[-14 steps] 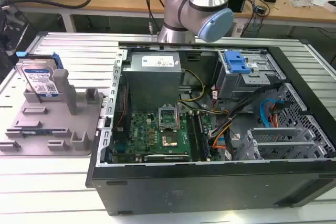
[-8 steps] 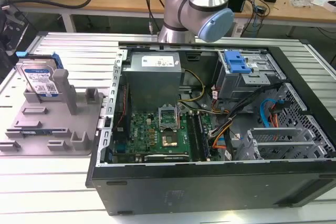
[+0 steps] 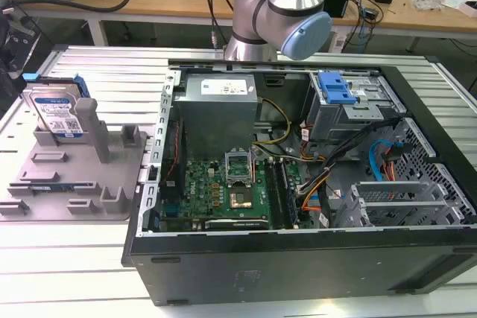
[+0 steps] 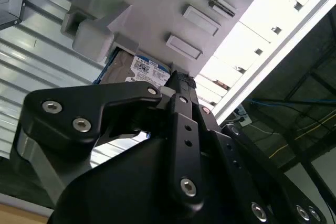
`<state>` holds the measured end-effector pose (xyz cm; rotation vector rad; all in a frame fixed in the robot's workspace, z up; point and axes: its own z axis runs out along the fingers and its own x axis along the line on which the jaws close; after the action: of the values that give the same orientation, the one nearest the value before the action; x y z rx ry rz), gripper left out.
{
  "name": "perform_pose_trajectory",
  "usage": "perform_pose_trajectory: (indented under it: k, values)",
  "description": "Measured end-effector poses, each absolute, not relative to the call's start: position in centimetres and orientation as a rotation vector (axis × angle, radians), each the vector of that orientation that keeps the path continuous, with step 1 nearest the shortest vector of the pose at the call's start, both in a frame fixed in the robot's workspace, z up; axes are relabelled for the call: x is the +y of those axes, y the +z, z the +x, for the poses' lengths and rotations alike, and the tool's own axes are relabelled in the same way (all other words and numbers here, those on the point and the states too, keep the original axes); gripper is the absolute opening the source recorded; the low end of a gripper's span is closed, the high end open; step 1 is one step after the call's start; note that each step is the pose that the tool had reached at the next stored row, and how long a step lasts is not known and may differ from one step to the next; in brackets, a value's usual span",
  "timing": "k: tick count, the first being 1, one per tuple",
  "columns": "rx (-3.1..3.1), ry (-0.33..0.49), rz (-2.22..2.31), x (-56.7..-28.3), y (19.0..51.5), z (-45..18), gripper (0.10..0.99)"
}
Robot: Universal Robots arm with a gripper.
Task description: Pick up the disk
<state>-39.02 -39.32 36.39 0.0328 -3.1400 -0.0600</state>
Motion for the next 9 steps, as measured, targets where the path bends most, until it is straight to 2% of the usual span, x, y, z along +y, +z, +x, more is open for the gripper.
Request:
perform_pose_trajectory:
  k: [9]
  values:
    - [-3.116, -0.059, 0.353, -39.32, 36.38, -39.03, 0.106]
